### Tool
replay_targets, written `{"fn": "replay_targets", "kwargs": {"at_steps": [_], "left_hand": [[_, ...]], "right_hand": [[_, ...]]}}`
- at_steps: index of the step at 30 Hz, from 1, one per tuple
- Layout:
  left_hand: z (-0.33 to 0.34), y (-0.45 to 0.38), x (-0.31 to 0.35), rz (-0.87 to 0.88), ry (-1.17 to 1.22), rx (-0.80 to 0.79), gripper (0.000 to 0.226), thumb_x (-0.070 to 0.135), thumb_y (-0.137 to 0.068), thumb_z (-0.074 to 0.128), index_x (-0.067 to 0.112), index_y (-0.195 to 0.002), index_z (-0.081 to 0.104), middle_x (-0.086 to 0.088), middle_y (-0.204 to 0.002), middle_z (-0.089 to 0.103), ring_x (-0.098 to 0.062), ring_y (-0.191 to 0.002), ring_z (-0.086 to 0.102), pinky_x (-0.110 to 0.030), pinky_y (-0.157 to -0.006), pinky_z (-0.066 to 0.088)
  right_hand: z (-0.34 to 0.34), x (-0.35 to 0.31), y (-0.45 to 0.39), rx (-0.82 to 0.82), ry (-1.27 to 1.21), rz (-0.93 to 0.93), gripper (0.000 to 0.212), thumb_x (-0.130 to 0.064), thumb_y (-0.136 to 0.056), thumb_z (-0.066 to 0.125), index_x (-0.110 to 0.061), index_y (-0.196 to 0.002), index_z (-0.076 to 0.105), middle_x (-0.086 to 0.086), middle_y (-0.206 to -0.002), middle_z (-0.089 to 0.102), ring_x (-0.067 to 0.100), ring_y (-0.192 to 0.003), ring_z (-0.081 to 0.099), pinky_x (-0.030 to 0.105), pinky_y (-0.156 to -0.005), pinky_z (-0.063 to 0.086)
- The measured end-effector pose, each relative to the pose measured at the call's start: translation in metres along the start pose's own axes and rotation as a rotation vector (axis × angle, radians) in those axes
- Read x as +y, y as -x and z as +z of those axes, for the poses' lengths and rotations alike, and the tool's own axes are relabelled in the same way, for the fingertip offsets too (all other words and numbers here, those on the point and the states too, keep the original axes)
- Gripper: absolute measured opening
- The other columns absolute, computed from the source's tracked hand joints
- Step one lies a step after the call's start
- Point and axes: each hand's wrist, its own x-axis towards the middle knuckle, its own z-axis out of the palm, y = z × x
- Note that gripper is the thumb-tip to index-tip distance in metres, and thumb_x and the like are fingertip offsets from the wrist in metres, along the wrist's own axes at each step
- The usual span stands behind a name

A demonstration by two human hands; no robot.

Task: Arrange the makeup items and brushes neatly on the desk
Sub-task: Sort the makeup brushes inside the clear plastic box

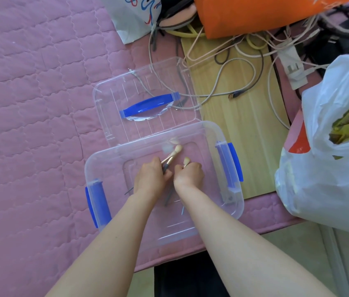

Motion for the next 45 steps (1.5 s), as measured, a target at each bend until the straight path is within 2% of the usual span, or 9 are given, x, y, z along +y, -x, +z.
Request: {"fn": "replay_targets", "kwargs": {"at_steps": [12, 15, 21, 23, 27, 30, 34, 40, 45], "left_hand": [[-0.033, 0.037, 0.013, -0.004, 0.209, 0.053, 0.036, 0.041, -0.085, 0.034, 0.016, -0.060, 0.042, -0.011, -0.064, 0.055, -0.038, -0.071, 0.053, -0.035, -0.055, 0.035], [-0.040, 0.054, 0.018, -0.001, 0.278, 0.068, 0.042, 0.038, -0.091, 0.037, 0.017, -0.055, 0.037, -0.012, -0.055, 0.041, -0.039, -0.065, 0.045, -0.036, -0.051, 0.029], [-0.061, 0.096, 0.032, 0.018, 0.456, 0.114, 0.050, 0.055, -0.096, 0.034, 0.018, -0.063, 0.037, 0.005, -0.060, 0.035, -0.020, -0.055, 0.029, -0.035, -0.054, 0.026], [-0.071, 0.116, 0.039, 0.012, 0.575, 0.109, 0.050, 0.060, -0.094, 0.033, 0.016, -0.072, 0.041, 0.008, -0.076, 0.039, -0.017, -0.062, 0.031, -0.034, -0.059, 0.030], [-0.096, 0.164, 0.059, -0.093, 1.035, 0.107, 0.053, 0.061, -0.091, 0.042, 0.020, -0.057, 0.037, 0.012, -0.048, 0.033, -0.013, -0.050, 0.031, -0.022, -0.045, 0.030], [-0.113, 0.200, 0.072, -0.125, 1.252, 0.118, 0.058, 0.072, -0.083, 0.046, 0.025, -0.054, 0.025, 0.008, -0.052, 0.019, -0.012, -0.043, 0.023, -0.018, -0.038, 0.021], [-0.130, 0.248, 0.086, -0.108, 1.448, 0.162, 0.055, 0.064, -0.084, 0.051, 0.026, -0.052, 0.026, 0.005, -0.055, 0.016, -0.010, -0.040, 0.017, -0.015, -0.037, 0.017], [-0.140, 0.327, 0.100, -0.070, 1.557, 0.294, 0.036, 0.042, -0.094, 0.051, 0.014, -0.071, 0.048, 0.004, -0.051, 0.030, -0.007, -0.036, 0.024, -0.014, -0.035, 0.021], [-0.134, 0.396, 0.098, -0.112, 1.619, 0.418, 0.030, 0.035, -0.095, 0.051, 0.006, -0.092, 0.059, 0.002, -0.059, 0.039, -0.006, -0.038, 0.025, -0.015, -0.035, 0.019]], "right_hand": [[-0.032, -0.007, 0.022, -0.177, -0.310, -0.236, 0.028, -0.037, -0.097, 0.043, -0.010, -0.102, 0.049, 0.014, -0.097, 0.065, 0.027, -0.080, 0.055, 0.031, -0.068, 0.038], [-0.043, -0.010, 0.035, -0.243, -0.394, -0.274, 0.030, -0.043, -0.096, 0.041, -0.018, -0.078, 0.043, 0.008, -0.072, 0.053, 0.023, -0.065, 0.046, 0.033, -0.061, 0.036], [-0.082, -0.002, 0.069, -0.352, -0.497, -0.263, 0.022, -0.025, -0.092, 0.047, -0.018, -0.072, 0.041, -0.006, -0.050, 0.033, 0.011, -0.040, 0.028, 0.021, -0.038, 0.026], [-0.100, -0.002, 0.085, -0.407, -0.578, -0.256, 0.023, -0.015, -0.092, 0.044, -0.019, -0.071, 0.036, -0.008, -0.049, 0.025, 0.010, -0.041, 0.020, 0.019, -0.037, 0.021], [-0.142, -0.004, 0.121, -0.518, -0.653, -0.241, 0.016, -0.012, -0.095, 0.043, -0.014, -0.079, 0.044, -0.004, -0.054, 0.025, 0.010, -0.045, 0.020, 0.020, -0.037, 0.021], [-0.172, -0.004, 0.150, -0.620, -0.686, -0.213, 0.018, -0.019, -0.098, 0.043, -0.012, -0.082, 0.045, -0.002, -0.053, 0.033, 0.011, -0.042, 0.029, 0.019, -0.039, 0.027], [-0.208, 0.002, 0.191, -0.707, -0.532, -0.336, 0.025, -0.031, -0.102, 0.037, -0.014, -0.085, 0.043, -0.001, -0.052, 0.043, 0.013, -0.040, 0.038, 0.020, -0.040, 0.035], [-0.247, 0.018, 0.241, -0.848, -0.301, -0.489, 0.028, -0.041, -0.101, 0.034, -0.018, -0.088, 0.041, -0.010, -0.048, 0.028, 0.006, -0.039, 0.021, 0.015, -0.036, 0.020], [-0.261, 0.037, 0.278, -0.917, -0.142, -0.506, 0.022, -0.026, -0.102, 0.037, -0.010, -0.101, 0.052, -0.006, -0.053, 0.034, 0.006, -0.039, 0.026, 0.017, -0.035, 0.022]]}}
